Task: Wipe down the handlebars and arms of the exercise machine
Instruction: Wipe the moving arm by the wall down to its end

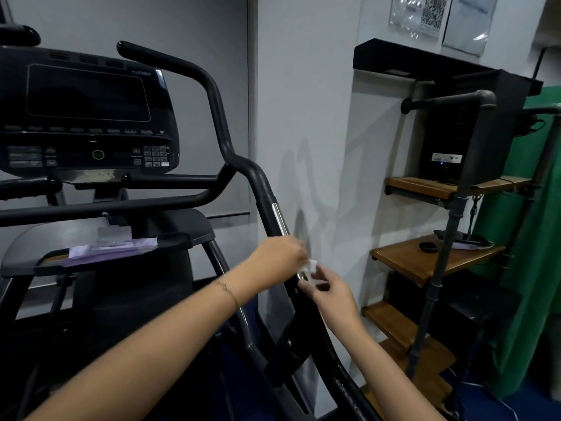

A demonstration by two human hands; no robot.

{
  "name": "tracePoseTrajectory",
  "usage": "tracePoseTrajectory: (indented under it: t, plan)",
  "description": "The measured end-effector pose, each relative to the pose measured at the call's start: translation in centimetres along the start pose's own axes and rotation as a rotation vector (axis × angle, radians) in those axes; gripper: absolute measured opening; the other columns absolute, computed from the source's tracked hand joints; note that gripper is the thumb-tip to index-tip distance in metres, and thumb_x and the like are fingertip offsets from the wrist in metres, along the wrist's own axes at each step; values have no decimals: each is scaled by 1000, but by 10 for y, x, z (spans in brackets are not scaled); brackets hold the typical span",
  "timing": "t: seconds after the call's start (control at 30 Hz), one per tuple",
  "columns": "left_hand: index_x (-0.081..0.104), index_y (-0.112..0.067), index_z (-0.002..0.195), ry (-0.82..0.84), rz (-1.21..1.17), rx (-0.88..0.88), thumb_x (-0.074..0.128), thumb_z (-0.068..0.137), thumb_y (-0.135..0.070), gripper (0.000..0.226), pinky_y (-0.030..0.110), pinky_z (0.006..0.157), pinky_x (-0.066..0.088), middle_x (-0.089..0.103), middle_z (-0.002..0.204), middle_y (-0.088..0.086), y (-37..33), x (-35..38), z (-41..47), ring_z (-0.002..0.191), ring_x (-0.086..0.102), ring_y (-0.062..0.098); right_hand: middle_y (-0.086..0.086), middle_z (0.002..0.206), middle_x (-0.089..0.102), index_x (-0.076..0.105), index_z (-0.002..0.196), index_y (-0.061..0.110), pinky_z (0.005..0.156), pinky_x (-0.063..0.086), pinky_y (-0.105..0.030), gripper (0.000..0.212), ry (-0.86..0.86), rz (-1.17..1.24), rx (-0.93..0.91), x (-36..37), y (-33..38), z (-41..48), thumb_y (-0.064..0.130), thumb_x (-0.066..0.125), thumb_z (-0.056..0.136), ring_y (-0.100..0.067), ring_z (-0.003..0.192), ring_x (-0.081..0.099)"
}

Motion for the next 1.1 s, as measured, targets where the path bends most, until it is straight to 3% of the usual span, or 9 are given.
tracePoseTrajectory:
  t: [0.1, 0.17, 0.33, 0.47, 0.6, 0.73, 0.87, 0.97, 1.1]
  plan:
    - [72, -17, 103, -302, -506, -334, 54, 93, -32, 25, 27, 78, 43, 59, 100, 0, 2, -21, -7, 95, 52, 16, 3, 93, 63, 58, 117, 11, 76, 50, -18, 27, -114, 480, -14, -13, 12, -1, 21, 56, 92, -10, 86, 61]
    - [72, -14, 103, -333, -793, -524, 57, 92, -29, 24, 20, 69, 40, 61, 92, 1, 2, -31, -2, 78, 54, 10, -2, 87, 66, 62, 111, 9, 77, 53, -23, 23, -119, 614, -29, -14, 27, 5, 20, 51, 94, -12, 82, 63]
    - [71, -15, 107, -282, -904, -516, 54, 93, -20, 23, 6, 59, 43, 70, 88, -2, -6, -43, 2, 67, 57, -1, -16, 93, 70, 68, 99, 3, 80, 55, -29, 21, -41, 750, -13, -8, 51, 24, 19, 55, 92, -21, 86, 67]
    - [65, -16, 119, -327, -807, -521, 49, 93, -13, 31, 13, 62, 45, 68, 107, 3, 22, -56, 2, 69, 59, 8, -17, 78, 61, 63, 85, -11, 66, 49, -27, 23, -47, 685, 2, -13, 43, 45, 11, 58, 90, -26, 75, 56]
    - [51, -3, 130, -515, -790, -753, 58, 91, -16, 41, 24, 86, 41, 55, 124, 10, 73, -76, 0, 103, 53, 18, 8, 62, 61, 66, 70, 13, 65, 44, -26, 25, -118, 433, -51, -12, 39, 72, 9, 56, 92, -13, 66, 52]
    - [58, -8, 92, -354, -1031, -899, 69, 84, -16, 15, 37, 91, 51, 58, 94, 5, 95, -56, 16, 101, 62, 29, 3, 117, 64, 64, 118, 9, 89, 48, -17, 26, -15, 294, -146, 10, 55, 96, 13, 56, 93, -7, 106, 58]
    - [55, -9, 74, -336, -1117, -948, 71, 81, -8, 17, 42, 85, 55, 67, 94, 16, 105, -45, 24, 90, 67, 30, -4, 118, 64, 62, 119, 9, 73, 47, -12, 28, 151, 314, -199, 28, 79, 104, 9, 50, 94, -2, 86, 60]
    - [57, -8, 74, -349, -1164, -948, 71, 80, -7, 15, 42, 85, 55, 66, 88, 14, 107, -40, 27, 89, 67, 30, -2, 126, 59, 56, 126, 6, 93, 44, -16, 34, 214, 278, -209, 30, 67, 91, 2, 45, 94, -8, 115, 54]
    - [63, -5, 85, -353, -1118, -932, 71, 81, -9, 10, 44, 85, 55, 68, 95, 16, 112, -33, 30, 91, 67, 30, 0, 130, 55, 53, 128, 6, 108, 37, -32, 37, 235, 258, -219, 19, 14, 61, -3, 44, 93, -8, 124, 49]
Point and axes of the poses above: each hand's wrist, its own z-axis towards the middle knuckle, its own x-axis out of the palm, y = z × x, the point moved 4 cm from there along z, towards the middle knuckle
